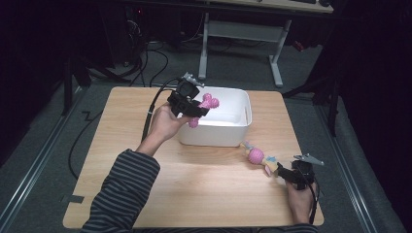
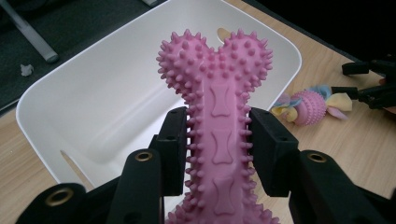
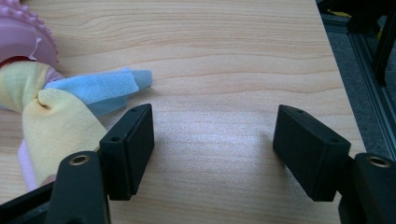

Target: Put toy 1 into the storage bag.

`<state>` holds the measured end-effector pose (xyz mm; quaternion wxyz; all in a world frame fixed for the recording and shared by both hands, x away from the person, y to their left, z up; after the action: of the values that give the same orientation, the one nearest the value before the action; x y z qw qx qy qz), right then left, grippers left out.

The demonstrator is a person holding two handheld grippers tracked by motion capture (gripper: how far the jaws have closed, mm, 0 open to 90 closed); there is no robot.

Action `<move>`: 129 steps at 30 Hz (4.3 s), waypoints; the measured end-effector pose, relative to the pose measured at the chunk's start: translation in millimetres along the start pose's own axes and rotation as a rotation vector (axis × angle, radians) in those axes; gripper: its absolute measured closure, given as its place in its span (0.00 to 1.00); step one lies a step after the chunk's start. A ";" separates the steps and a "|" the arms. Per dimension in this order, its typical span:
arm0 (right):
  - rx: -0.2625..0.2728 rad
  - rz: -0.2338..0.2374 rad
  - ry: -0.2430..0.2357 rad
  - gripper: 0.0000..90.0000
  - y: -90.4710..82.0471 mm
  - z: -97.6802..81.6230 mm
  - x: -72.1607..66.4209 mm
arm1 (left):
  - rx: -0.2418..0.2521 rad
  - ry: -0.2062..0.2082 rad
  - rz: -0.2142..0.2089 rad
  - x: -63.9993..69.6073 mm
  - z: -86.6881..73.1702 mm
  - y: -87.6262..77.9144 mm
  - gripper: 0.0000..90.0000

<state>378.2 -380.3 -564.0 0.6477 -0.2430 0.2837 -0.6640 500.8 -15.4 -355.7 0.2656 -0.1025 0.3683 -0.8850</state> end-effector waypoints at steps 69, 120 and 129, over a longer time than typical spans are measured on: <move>-0.004 0.006 -0.006 0.33 -0.1 -0.1 -1.3 | -0.096 -0.041 0.101 -29.7 -10.7 76.2 0.65; -0.005 0.008 -0.007 0.32 0.1 0.0 -1.6 | 0.073 -0.076 0.149 -27.7 -38.4 -5.1 0.39; -0.005 0.009 -0.007 0.32 0.1 0.0 -1.7 | 0.083 -0.093 0.160 -25.4 -51.5 -19.3 0.37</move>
<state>378.3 -378.6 -564.0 0.6512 -0.2457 0.2840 -0.6594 495.0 40.5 -378.1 0.3564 -0.1027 0.3253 -0.8698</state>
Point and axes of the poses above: each handheld gripper's, and its own axes: y roughly forward along the jaws, z roughly out of its top, x roughly to its right, the point moved 5 cm from there along y, roughly forward along the jaws, and after that the axes turned 5 degrees about y, right-handed, at the moved point
